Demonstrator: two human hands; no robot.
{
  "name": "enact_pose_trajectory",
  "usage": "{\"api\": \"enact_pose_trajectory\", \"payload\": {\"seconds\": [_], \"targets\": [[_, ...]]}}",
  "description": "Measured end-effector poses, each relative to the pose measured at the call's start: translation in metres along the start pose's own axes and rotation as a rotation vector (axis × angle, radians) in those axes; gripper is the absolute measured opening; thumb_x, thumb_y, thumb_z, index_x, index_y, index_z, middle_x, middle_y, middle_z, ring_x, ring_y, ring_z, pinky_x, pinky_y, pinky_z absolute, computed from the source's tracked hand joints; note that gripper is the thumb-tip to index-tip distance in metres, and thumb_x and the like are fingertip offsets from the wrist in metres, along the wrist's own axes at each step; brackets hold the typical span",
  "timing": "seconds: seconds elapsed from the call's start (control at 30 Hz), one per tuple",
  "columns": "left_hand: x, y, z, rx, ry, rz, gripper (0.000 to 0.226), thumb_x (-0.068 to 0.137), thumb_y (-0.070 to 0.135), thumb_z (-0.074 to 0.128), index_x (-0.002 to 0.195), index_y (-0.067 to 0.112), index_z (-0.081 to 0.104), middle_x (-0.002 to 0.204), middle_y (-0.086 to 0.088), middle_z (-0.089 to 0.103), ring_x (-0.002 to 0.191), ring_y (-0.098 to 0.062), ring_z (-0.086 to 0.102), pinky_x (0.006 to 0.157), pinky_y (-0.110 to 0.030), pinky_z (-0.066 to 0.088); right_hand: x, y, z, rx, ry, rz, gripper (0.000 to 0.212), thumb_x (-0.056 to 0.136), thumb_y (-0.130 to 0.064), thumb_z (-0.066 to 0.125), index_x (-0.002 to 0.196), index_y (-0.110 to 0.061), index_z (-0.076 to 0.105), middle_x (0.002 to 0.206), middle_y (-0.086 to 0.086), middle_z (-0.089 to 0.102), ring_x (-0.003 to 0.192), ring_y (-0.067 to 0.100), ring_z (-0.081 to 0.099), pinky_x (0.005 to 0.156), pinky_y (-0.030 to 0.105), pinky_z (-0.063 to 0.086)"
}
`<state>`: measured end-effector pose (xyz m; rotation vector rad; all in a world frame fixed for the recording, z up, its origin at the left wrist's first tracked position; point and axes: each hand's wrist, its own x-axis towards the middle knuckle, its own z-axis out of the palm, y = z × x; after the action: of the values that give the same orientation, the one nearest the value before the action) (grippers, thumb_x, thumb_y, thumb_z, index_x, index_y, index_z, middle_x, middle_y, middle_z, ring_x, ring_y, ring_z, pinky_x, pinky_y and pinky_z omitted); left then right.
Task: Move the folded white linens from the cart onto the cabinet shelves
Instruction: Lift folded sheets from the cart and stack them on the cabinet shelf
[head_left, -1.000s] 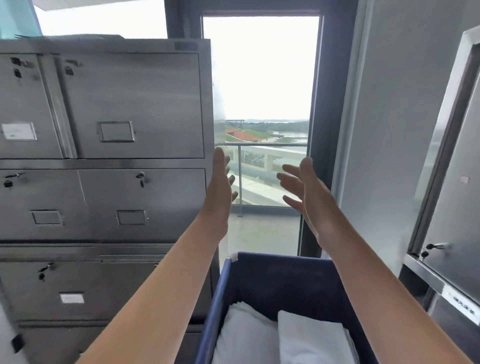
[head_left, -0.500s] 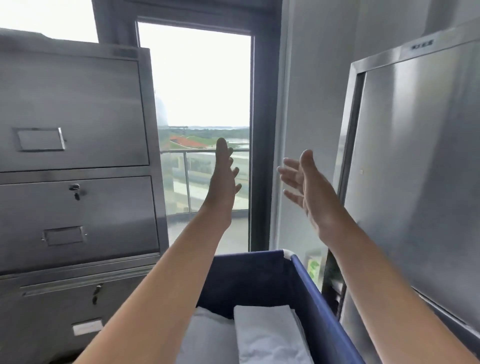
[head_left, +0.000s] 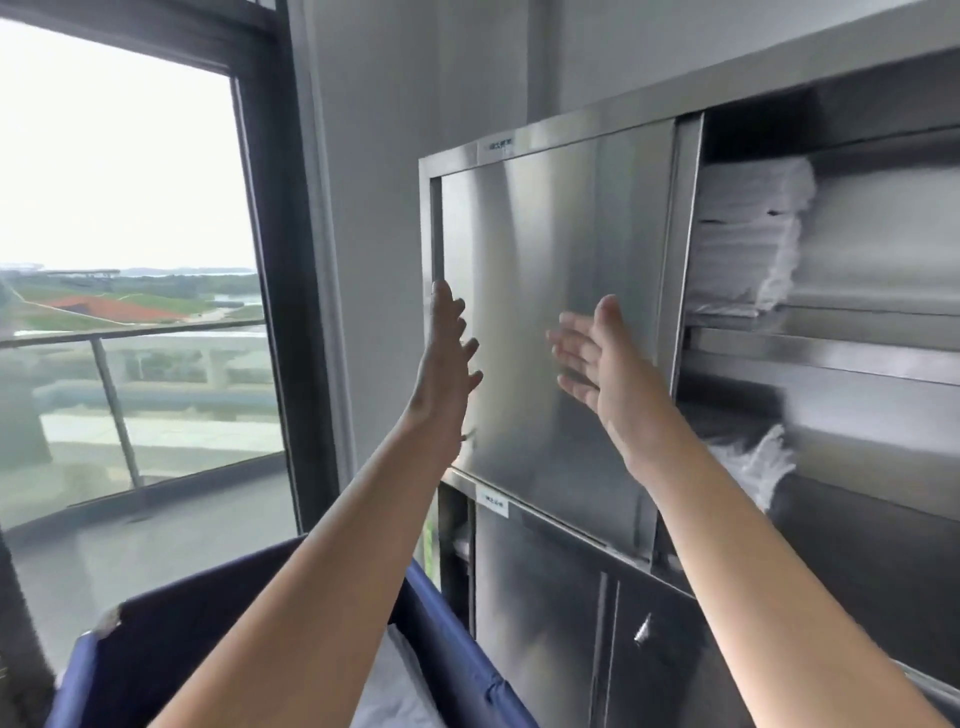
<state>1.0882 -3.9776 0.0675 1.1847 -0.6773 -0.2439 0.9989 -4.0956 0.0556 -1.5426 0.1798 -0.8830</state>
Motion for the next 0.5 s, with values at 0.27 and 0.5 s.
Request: {"api": "enact_pose_trajectory", "payload": {"seconds": [0.27,0.5], "targets": [[-0.019,-0.012,0.107,-0.062,-0.156,-0.033,0.067,0.101,0.063,0.019,0.155,0.027,0.033,0.161,0.001,0.031,0.142,-0.019,0.040,0.119,-0.049,0.029,-0.036,-0.033,-0.108,-0.067,0.159,-0.022,0.065,0.101,-0.059,0.020,0.145,-0.019,0.045,0.143,0.003,0.055,0.134,0.013,0.048,0.115,0.042,0.037],[-0.047,-0.026,0.182,-0.117,-0.299,-0.059,0.069,0.100,0.066,0.019,0.155,0.027,0.033,0.160,0.001,0.032,0.142,-0.019,0.039,0.119,-0.048,0.029,-0.076,-0.054,-0.181,-0.136,0.303,-0.044,0.063,0.101,-0.059,0.019,0.142,-0.021,0.048,0.138,0.000,0.058,0.130,0.012,0.051,0.113,0.041,0.040]]}}
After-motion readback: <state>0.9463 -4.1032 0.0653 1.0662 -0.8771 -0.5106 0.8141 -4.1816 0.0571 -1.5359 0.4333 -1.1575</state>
